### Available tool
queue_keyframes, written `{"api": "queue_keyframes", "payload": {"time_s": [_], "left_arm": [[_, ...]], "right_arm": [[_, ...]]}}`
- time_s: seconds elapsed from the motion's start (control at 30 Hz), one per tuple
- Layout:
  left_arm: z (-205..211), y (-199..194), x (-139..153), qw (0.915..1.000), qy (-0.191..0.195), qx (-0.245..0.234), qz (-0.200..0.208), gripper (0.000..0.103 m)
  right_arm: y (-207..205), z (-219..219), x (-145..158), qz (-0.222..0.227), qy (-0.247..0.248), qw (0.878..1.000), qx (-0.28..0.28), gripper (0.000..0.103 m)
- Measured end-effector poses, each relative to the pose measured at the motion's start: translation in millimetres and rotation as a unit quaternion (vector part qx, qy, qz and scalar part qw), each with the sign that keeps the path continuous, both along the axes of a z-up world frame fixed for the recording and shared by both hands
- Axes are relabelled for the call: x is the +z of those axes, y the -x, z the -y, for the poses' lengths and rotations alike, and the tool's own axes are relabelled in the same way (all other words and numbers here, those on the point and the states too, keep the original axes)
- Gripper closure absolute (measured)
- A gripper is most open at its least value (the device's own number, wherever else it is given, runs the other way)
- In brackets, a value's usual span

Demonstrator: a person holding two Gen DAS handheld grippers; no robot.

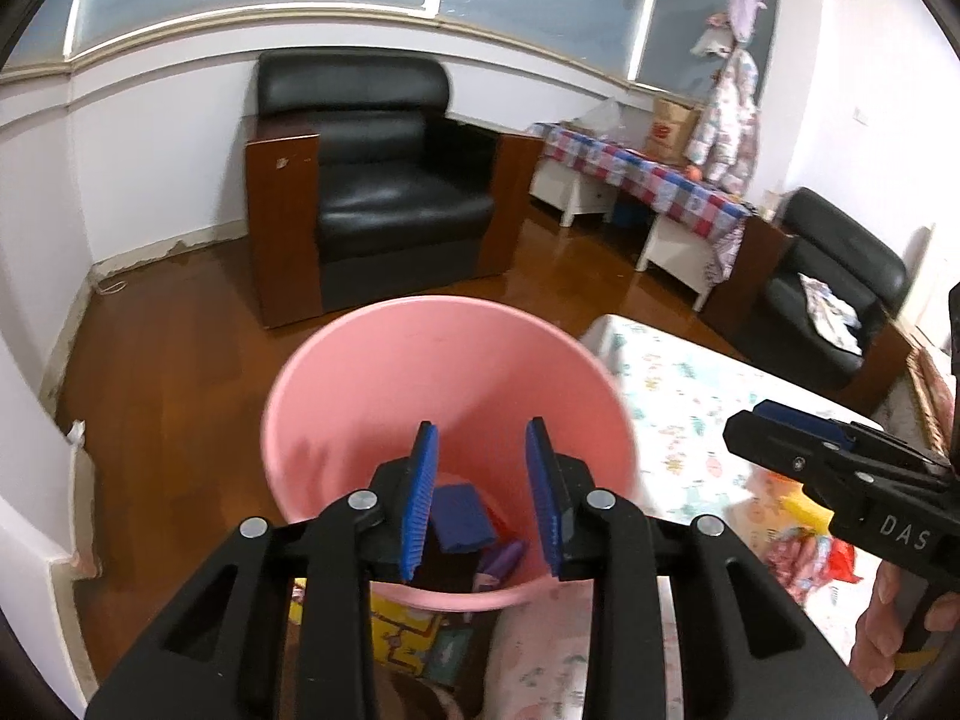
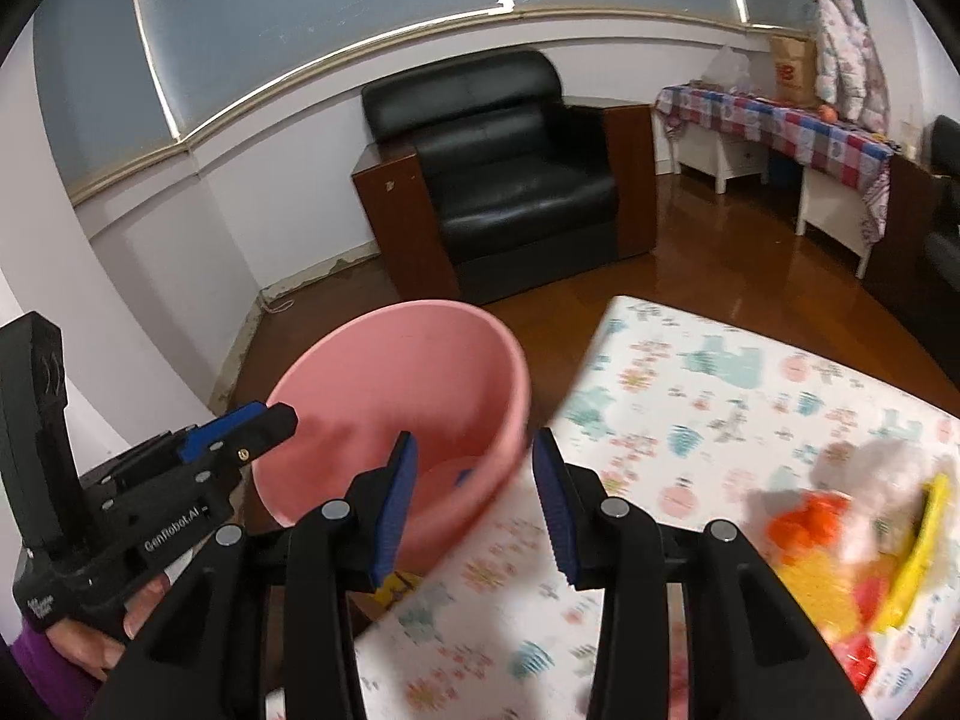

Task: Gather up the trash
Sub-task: 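Return both grippers to the remaining trash on the table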

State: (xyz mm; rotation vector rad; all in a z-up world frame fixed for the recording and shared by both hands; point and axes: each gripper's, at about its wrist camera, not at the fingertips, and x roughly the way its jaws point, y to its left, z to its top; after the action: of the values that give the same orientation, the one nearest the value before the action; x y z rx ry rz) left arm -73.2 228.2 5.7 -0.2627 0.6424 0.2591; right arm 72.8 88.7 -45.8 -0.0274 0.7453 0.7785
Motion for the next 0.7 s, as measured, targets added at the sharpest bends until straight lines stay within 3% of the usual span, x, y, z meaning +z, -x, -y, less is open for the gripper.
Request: {"api": "queue_keyframes", "payload": {"time_s": [0.47,0.7], "left_arm": [[73.3,-7.0,10.4,0.9947,-0.013,-0.101,0.013,0.073],[109.4,-9.0,6.5,0.9843,-0.003,-0.176,0.004,0.073]], "right_arm": [[14.9,148.2,5.9,0.014,-0.012,0.99,-0.137,0.064],[26.1,205.4,-13.6,-0.001,-0.009,0.98,-0.197,0.064]]}}
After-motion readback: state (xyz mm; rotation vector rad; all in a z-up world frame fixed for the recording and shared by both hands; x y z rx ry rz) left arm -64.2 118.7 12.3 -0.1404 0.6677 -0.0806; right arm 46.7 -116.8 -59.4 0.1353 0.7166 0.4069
